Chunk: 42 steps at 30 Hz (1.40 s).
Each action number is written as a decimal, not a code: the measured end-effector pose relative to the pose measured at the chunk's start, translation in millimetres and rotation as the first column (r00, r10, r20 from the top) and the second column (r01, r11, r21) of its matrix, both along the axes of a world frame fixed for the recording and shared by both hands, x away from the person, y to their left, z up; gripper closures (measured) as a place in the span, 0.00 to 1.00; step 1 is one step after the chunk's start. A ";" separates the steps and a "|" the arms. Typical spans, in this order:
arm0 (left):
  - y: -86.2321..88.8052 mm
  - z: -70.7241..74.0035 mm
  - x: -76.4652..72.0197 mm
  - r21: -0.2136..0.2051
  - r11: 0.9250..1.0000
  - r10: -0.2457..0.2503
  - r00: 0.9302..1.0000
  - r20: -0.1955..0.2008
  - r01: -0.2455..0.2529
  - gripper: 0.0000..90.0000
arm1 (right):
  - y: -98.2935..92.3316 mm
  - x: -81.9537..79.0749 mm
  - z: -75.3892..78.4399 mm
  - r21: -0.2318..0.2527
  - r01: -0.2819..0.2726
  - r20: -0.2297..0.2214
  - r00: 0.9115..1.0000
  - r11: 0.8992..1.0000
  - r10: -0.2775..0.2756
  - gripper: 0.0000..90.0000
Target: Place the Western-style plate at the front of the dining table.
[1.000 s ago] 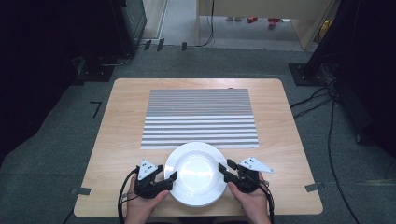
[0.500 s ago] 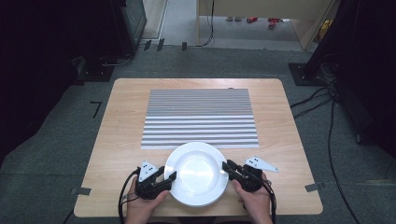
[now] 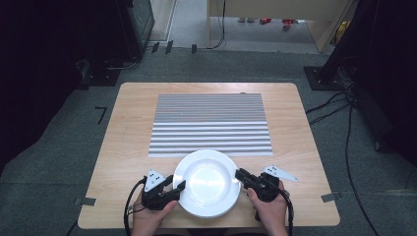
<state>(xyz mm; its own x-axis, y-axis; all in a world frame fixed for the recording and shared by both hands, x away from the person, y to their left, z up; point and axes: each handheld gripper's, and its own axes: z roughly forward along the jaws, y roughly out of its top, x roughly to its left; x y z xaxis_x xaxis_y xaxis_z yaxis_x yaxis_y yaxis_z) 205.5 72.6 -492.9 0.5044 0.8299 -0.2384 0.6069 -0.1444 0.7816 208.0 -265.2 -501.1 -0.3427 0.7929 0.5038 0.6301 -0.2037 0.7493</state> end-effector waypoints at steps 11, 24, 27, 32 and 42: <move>-0.3 -0.3 -0.8 -0.001 1.000 0.007 1.000 0.004 -0.007 0.55 | -8.6 3.8 -6.1 0.170 0.019 -0.082 0.997 0.985 -0.005 0.89; 3.0 -0.8 -0.6 -0.028 0.999 0.015 1.000 -0.005 -0.015 0.59 | -2.5 2.6 -6.8 0.242 -0.014 -0.057 0.998 0.970 0.029 0.88; 4.9 -1.2 -0.1 -0.047 0.999 0.017 1.000 -0.012 -0.018 0.60 | -1.8 1.8 -6.6 0.236 -0.033 -0.027 0.999 0.971 0.040 0.88; 7.5 -1.7 0.2 -0.077 0.997 0.020 1.000 -0.023 -0.022 0.61 | 0.5 1.1 -6.7 0.210 -0.062 0.027 0.998 0.976 0.057 0.86; 11.2 -4.0 2.5 -0.130 0.991 0.035 0.999 -0.034 -0.039 0.63 | 2.4 2.1 -8.0 0.199 -0.088 0.065 0.995 0.976 0.076 0.86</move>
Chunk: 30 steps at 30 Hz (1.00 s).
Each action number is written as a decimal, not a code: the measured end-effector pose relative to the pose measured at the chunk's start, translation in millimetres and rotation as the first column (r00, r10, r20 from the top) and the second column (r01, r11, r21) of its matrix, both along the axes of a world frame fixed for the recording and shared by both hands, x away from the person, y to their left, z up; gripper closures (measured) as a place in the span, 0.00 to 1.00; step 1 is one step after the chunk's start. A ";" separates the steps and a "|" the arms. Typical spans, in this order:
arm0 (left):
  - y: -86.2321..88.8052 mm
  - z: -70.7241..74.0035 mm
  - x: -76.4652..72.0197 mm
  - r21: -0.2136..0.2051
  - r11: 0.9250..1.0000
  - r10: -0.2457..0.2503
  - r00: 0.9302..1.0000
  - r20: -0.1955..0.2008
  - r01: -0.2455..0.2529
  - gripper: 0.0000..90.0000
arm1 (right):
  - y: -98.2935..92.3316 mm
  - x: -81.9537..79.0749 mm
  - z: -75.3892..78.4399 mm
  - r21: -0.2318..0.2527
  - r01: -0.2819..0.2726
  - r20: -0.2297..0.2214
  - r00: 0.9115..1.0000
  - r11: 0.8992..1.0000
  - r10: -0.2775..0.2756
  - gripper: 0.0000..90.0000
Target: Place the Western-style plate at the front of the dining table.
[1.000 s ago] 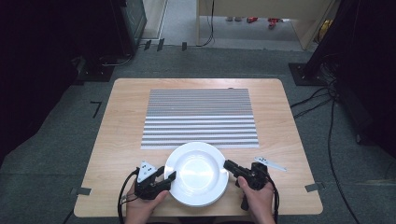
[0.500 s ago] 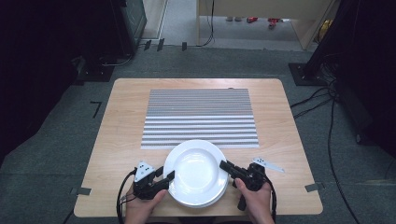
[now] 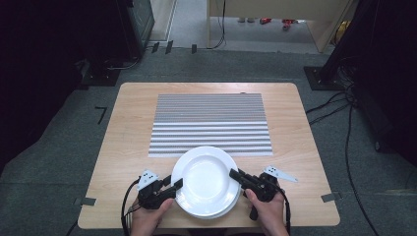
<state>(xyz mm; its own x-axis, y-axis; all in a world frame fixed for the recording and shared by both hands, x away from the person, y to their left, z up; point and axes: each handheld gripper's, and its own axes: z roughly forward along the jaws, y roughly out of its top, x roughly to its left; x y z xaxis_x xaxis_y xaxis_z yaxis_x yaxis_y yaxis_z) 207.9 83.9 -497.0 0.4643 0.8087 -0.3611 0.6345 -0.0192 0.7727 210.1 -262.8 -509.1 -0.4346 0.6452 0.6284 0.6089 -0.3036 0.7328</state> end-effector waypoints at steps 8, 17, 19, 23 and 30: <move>8.8 -0.6 1.1 -0.098 0.995 0.015 1.000 -0.020 -0.017 0.70 | 1.8 -0.6 -0.7 0.000 -0.001 0.009 1.000 1.000 0.001 0.86; 12.1 0.0 0.9 -0.140 0.990 0.027 0.999 -0.017 -0.029 0.73 | 3.4 -1.4 -2.6 0.018 0.014 -0.011 1.000 1.000 -0.014 0.87; 12.8 1.3 0.0 -0.146 0.989 0.032 0.999 -0.008 -0.033 0.74 | 4.3 -1.9 -2.3 0.021 0.019 -0.004 1.000 1.000 -0.019 0.87; 13.6 2.5 -0.8 -0.162 0.986 0.036 0.999 -0.004 -0.036 0.75 | 4.9 -2.7 -1.4 0.029 0.024 -0.009 1.000 0.999 -0.024 0.87; 13.9 5.0 -2.4 -0.183 0.982 0.039 0.999 0.020 -0.034 0.77 | 4.2 -3.1 -0.6 0.059 0.035 0.000 0.999 0.998 -0.035 0.88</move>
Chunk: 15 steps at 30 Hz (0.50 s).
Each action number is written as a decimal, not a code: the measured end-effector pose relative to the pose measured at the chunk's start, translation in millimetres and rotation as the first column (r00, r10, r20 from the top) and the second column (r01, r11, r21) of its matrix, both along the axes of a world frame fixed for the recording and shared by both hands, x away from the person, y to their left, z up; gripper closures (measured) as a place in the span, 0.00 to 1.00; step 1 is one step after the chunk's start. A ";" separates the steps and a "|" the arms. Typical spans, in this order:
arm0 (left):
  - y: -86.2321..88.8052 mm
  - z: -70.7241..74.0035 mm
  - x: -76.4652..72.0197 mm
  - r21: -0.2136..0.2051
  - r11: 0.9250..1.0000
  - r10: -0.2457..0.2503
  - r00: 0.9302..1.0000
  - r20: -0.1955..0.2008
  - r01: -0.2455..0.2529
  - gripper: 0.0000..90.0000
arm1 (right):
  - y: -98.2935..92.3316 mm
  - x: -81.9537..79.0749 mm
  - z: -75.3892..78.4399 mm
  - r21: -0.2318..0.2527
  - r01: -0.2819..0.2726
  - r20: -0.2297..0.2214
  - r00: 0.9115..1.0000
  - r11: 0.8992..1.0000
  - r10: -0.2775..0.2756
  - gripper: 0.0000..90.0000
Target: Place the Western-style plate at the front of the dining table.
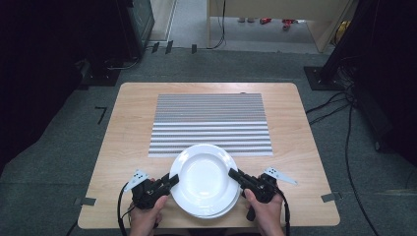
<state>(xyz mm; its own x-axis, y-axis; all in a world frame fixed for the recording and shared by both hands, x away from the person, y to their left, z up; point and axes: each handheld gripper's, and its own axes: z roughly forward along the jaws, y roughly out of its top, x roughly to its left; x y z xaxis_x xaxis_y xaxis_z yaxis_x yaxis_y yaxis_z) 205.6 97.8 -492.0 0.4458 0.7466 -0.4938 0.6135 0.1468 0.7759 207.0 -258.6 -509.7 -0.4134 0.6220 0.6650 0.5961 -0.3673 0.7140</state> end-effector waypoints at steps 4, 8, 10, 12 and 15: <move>-0.9 1.7 -0.8 0.002 1.000 -0.003 1.000 0.012 0.003 0.78 | -0.8 0.2 0.4 0.013 0.011 0.002 1.000 1.000 -0.011 0.89; -0.7 2.8 -0.2 -0.014 1.000 -0.013 1.000 0.008 0.013 0.79 | -1.4 -0.3 1.2 0.013 0.023 0.000 1.000 1.000 -0.023 0.88; -1.2 4.0 -0.2 -0.014 1.000 -0.014 1.000 0.013 0.015 0.79 | -1.2 -1.3 2.5 0.015 0.034 0.013 0.999 0.999 -0.034 0.89; -1.3 5.5 -0.3 -0.009 1.000 -0.018 1.000 0.024 0.018 0.79 | -1.1 -2.1 4.7 0.019 0.041 0.021 0.999 0.999 -0.042 0.89; -2.2 7.2 0.1 -0.001 1.000 -0.020 0.999 0.033 0.020 0.79 | -1.5 -2.1 6.7 0.028 0.046 0.026 0.999 0.999 -0.047 0.90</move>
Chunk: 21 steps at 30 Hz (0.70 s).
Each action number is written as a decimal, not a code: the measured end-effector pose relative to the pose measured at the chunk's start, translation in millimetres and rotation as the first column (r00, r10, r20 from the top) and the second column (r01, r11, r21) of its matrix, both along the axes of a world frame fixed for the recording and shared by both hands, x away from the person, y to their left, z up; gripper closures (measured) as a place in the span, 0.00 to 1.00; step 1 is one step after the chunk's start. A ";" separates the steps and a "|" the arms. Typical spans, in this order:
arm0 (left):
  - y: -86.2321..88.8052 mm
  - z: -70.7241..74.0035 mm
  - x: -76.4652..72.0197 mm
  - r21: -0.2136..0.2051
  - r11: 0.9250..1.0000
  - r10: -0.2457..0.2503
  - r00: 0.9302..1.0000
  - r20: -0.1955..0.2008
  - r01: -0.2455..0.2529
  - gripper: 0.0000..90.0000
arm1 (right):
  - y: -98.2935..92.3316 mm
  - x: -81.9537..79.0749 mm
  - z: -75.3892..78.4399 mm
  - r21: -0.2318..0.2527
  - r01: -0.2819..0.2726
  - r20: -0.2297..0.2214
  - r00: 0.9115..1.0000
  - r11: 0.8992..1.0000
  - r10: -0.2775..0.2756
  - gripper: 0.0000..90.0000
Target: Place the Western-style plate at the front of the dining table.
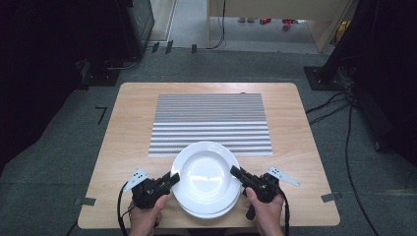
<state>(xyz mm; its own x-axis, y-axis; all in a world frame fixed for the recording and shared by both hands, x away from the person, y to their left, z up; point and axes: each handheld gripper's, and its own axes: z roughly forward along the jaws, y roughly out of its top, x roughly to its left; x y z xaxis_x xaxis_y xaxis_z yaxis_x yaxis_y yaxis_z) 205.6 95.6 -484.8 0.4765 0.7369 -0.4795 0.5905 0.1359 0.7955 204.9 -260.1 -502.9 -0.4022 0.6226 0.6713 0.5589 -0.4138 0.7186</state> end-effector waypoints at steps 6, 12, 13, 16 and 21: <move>-0.7 2.4 3.9 0.018 1.000 -0.004 1.000 0.006 0.004 0.79 | 0.6 2.9 6.0 0.000 0.009 0.014 1.000 1.000 -0.009 0.90; -1.6 6.6 10.5 0.027 1.000 0.001 1.000 -0.008 -0.001 0.79 | 0.5 7.0 11.5 0.000 -0.004 0.020 1.000 1.000 0.004 0.91; -1.7 6.8 11.7 0.022 1.000 0.000 1.000 -0.011 0.000 0.79 | 0.2 7.6 12.1 0.001 -0.005 0.014 1.000 1.000 0.005 0.91; -0.8 8.6 16.1 0.014 1.000 -0.006 1.000 -0.023 0.006 0.80 | -0.5 11.5 12.9 0.005 -0.006 0.011 1.000 1.000 0.006 0.91; 0.3 14.0 23.9 -0.003 1.000 -0.010 1.000 -0.026 0.010 0.81 | -1.3 18.4 16.3 0.018 -0.004 -0.008 1.000 1.000 0.005 0.91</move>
<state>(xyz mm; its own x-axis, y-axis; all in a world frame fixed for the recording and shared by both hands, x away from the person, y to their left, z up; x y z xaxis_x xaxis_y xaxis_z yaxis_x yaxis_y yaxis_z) 229.5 95.9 -470.8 0.4713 0.7307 -0.4940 0.6119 0.1324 0.7797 223.2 -261.3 -486.6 -0.3995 0.6085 0.6857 0.5665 -0.4242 0.7065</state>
